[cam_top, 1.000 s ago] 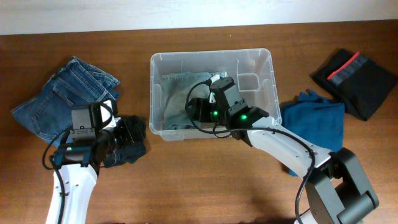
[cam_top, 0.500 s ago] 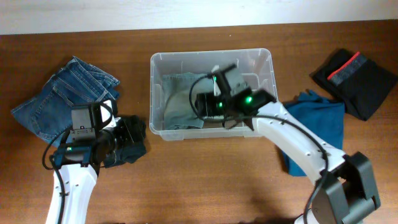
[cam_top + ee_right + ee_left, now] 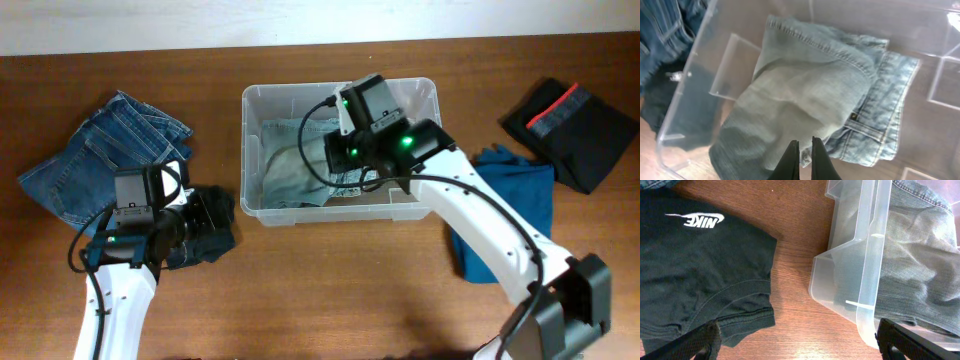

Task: Pack container
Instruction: 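Lower the light-wash jeans into the bin with the right gripper, then press and tuck the light-wash jeans down inside the bin with the right gripper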

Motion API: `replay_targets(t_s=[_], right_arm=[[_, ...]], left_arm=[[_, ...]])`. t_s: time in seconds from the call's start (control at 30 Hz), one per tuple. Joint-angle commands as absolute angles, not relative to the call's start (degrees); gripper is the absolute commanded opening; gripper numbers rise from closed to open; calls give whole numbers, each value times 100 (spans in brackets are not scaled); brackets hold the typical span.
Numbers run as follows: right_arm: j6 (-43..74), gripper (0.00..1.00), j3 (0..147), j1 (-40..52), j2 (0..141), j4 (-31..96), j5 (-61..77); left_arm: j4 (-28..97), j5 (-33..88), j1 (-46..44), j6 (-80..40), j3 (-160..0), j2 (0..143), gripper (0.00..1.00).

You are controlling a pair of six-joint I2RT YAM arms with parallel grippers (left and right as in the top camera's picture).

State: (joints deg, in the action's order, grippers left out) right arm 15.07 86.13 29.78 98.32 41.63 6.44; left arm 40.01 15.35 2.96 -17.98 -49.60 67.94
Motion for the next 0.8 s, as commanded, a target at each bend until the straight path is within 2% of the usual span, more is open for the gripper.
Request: replay_targets(t_s=[0.0, 0.43, 0.77], right_arm=[[1120, 4, 8641, 3277, 10116, 4139, 578], [1072, 4, 8600, 3463, 10604, 4720, 576], [1072, 4, 8567, 3531, 11708, 4609, 574]], left_arm=[[3997, 1496, 276, -1706, -4984, 6790, 99], [3997, 1496, 276, -1706, -4984, 6790, 99], [3997, 1496, 276, -1706, -4984, 6792, 99]])
